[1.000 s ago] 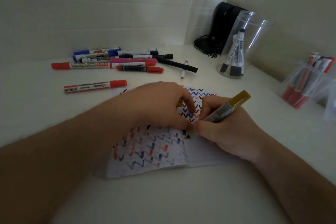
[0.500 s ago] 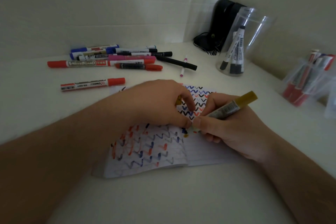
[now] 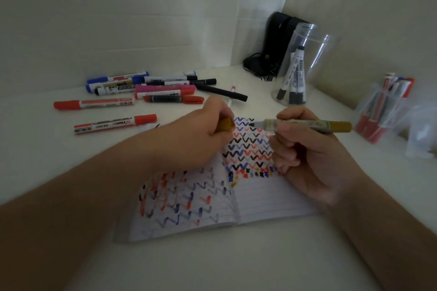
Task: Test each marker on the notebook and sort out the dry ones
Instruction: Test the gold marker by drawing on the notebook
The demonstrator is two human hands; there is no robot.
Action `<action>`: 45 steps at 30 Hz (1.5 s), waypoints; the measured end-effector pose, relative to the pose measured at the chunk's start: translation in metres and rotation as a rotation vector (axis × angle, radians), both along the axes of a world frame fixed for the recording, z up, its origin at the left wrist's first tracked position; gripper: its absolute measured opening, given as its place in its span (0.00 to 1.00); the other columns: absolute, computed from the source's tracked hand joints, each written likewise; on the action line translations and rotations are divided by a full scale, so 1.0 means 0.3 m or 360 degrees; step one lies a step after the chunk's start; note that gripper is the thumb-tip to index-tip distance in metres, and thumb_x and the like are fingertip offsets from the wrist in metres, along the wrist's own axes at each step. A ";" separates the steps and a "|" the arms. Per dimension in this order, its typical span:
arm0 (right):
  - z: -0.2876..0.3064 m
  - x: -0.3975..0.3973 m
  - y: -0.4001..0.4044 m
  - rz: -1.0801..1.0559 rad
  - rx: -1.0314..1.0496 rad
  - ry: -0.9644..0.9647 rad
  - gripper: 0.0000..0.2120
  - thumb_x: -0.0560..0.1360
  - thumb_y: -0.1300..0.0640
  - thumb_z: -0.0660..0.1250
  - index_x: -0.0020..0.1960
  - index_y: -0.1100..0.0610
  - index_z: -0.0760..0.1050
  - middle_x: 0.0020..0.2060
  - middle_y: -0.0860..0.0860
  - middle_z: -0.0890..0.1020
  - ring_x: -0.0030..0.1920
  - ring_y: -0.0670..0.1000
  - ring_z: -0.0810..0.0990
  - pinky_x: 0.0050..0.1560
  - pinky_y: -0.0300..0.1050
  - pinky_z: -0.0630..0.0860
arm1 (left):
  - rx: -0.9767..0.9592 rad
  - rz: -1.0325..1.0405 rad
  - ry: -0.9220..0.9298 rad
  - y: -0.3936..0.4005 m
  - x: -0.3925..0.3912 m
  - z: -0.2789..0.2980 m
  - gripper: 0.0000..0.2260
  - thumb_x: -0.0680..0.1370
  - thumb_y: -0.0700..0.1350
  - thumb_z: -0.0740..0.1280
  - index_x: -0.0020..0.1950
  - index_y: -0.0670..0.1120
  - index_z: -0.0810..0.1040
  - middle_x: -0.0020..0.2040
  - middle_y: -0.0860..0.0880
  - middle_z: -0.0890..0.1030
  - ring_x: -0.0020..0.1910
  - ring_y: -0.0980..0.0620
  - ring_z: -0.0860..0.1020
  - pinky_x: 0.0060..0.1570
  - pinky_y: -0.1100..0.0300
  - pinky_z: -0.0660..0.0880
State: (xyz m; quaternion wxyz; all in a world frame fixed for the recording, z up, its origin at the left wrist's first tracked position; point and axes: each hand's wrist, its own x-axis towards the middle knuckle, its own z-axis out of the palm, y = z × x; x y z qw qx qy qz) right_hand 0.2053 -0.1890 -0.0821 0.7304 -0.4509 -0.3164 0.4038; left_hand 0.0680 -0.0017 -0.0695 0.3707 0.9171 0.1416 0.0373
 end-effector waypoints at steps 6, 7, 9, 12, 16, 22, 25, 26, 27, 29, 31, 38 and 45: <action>0.015 -0.004 0.006 -0.0122 -0.0050 0.0241 0.13 0.68 0.53 0.64 0.46 0.57 0.83 0.33 0.54 0.73 0.29 0.49 0.66 0.29 0.40 0.60 | -0.0019 -0.0053 -0.0128 -0.003 -0.005 0.000 0.09 0.84 0.50 0.63 0.62 0.63 0.69 0.56 0.63 0.76 0.51 0.67 0.76 0.50 0.68 0.73; 0.015 -0.005 0.007 -0.0155 -0.0071 0.0235 0.13 0.70 0.53 0.62 0.46 0.57 0.83 0.33 0.54 0.74 0.29 0.49 0.66 0.29 0.40 0.60 | -0.0014 -0.0065 -0.0139 -0.003 -0.006 -0.001 0.09 0.84 0.49 0.63 0.62 0.63 0.69 0.55 0.63 0.76 0.51 0.69 0.76 0.48 0.69 0.72; 0.011 -0.007 0.011 -0.0184 -0.0112 0.0211 0.12 0.71 0.54 0.62 0.46 0.57 0.82 0.33 0.54 0.74 0.29 0.49 0.67 0.28 0.40 0.61 | -0.0012 -0.0074 -0.0161 -0.004 -0.008 0.000 0.10 0.85 0.49 0.63 0.62 0.63 0.70 0.53 0.63 0.77 0.51 0.71 0.75 0.46 0.70 0.71; 0.007 -0.013 0.016 -0.0185 -0.0154 0.0195 0.08 0.72 0.56 0.63 0.47 0.56 0.78 0.33 0.55 0.74 0.29 0.49 0.67 0.27 0.39 0.64 | 0.0008 -0.0092 -0.0183 -0.005 -0.009 -0.002 0.10 0.85 0.48 0.62 0.62 0.64 0.69 0.52 0.64 0.77 0.51 0.71 0.75 0.45 0.71 0.70; 0.000 -0.017 0.021 -0.0172 -0.0224 0.0109 0.02 0.76 0.59 0.64 0.44 0.55 0.74 0.34 0.56 0.76 0.29 0.50 0.69 0.27 0.40 0.66 | 0.0043 -0.0120 -0.0221 -0.007 -0.005 -0.008 0.10 0.84 0.49 0.64 0.61 0.64 0.70 0.54 0.64 0.77 0.52 0.71 0.75 0.45 0.72 0.71; 0.004 -0.034 0.024 -0.0263 -0.0266 -0.0125 0.03 0.76 0.60 0.71 0.45 0.59 0.77 0.36 0.59 0.79 0.30 0.51 0.73 0.29 0.42 0.69 | 0.0040 -0.0088 -0.0330 -0.014 0.002 -0.029 0.10 0.84 0.51 0.64 0.62 0.65 0.73 0.51 0.61 0.80 0.50 0.65 0.77 0.49 0.64 0.75; 0.007 -0.033 0.020 -0.0288 -0.0224 -0.0105 0.02 0.77 0.61 0.70 0.46 0.59 0.80 0.36 0.58 0.80 0.31 0.51 0.75 0.29 0.40 0.72 | 0.0016 -0.0086 -0.0372 -0.016 -0.001 -0.027 0.10 0.84 0.51 0.63 0.62 0.66 0.73 0.48 0.63 0.80 0.48 0.64 0.79 0.47 0.65 0.75; 0.007 -0.033 0.019 -0.0295 -0.0209 -0.0109 0.02 0.77 0.61 0.70 0.47 0.59 0.81 0.36 0.57 0.81 0.31 0.51 0.75 0.29 0.39 0.72 | 0.0017 -0.0090 -0.0390 -0.017 -0.002 -0.026 0.10 0.84 0.51 0.63 0.62 0.65 0.74 0.48 0.62 0.80 0.47 0.63 0.79 0.48 0.63 0.76; 0.008 -0.036 0.019 -0.0301 -0.0195 -0.0115 0.02 0.77 0.61 0.71 0.47 0.59 0.81 0.36 0.58 0.81 0.31 0.51 0.75 0.29 0.39 0.72 | 0.0037 -0.0093 -0.0418 -0.019 -0.002 -0.026 0.10 0.84 0.51 0.63 0.63 0.64 0.74 0.48 0.60 0.81 0.48 0.61 0.79 0.49 0.60 0.78; 0.006 -0.041 0.021 -0.0313 -0.0166 -0.0121 0.04 0.75 0.61 0.72 0.49 0.60 0.82 0.37 0.59 0.82 0.32 0.51 0.76 0.29 0.39 0.73 | 0.0112 -0.0096 -0.0503 -0.030 -0.003 -0.026 0.09 0.84 0.49 0.63 0.63 0.60 0.75 0.48 0.58 0.79 0.47 0.59 0.78 0.49 0.58 0.78; 0.002 -0.045 0.022 -0.0310 -0.0143 -0.0099 0.05 0.73 0.61 0.73 0.49 0.59 0.83 0.38 0.59 0.82 0.34 0.52 0.78 0.30 0.39 0.74 | 0.0172 -0.0074 -0.0591 -0.048 -0.002 -0.027 0.08 0.84 0.47 0.63 0.62 0.56 0.75 0.47 0.59 0.77 0.48 0.60 0.75 0.47 0.63 0.74; -0.005 -0.045 0.023 -0.0304 -0.0109 -0.0044 0.06 0.70 0.58 0.75 0.47 0.57 0.83 0.38 0.58 0.82 0.36 0.51 0.80 0.34 0.39 0.77 | 0.0368 -0.0028 -0.0710 -0.085 0.016 -0.029 0.09 0.83 0.43 0.64 0.64 0.49 0.75 0.48 0.57 0.75 0.47 0.60 0.74 0.46 0.69 0.68; -0.010 -0.037 0.020 -0.0365 -0.0129 -0.0113 0.03 0.73 0.59 0.74 0.45 0.58 0.82 0.37 0.59 0.82 0.35 0.52 0.79 0.34 0.41 0.76 | 0.0396 -0.0093 -0.0612 -0.088 0.036 -0.036 0.08 0.84 0.44 0.62 0.63 0.50 0.75 0.45 0.58 0.77 0.43 0.61 0.74 0.41 0.68 0.67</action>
